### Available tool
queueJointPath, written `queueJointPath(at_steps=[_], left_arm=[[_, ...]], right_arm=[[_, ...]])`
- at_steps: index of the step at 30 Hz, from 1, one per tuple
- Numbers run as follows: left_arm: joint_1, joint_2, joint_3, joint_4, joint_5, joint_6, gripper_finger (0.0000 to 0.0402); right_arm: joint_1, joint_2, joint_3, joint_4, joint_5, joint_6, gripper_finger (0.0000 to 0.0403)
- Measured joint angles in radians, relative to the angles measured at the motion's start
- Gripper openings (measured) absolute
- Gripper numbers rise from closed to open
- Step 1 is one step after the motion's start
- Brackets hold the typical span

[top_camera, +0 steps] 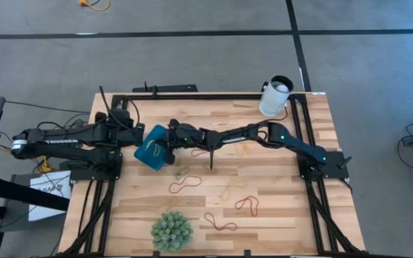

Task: Pick and place items into bin
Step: Put the yellow rubber band into the blue bin

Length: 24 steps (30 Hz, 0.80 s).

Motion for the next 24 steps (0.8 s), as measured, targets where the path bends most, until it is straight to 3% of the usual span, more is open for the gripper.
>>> queueJointPath(at_steps=[6,17,24], left_arm=[[0.0,0.0,0.0,0.0,0.034,0.01,0.0075],[0.0,0.0,-0.001,0.001,0.051,0.0,0.0075],[0.0,0.0,-0.001,0.005,0.097,-0.003,0.0075]], right_arm=[[-0.004,0.015,0.013,-0.046,-0.024,0.02,0.0012],[-0.01,0.013,0.013,-0.126,-0.027,0.022,0.0094],[-0.023,-0.086,0.014,-0.249,-0.072,-0.02,0.0111]])
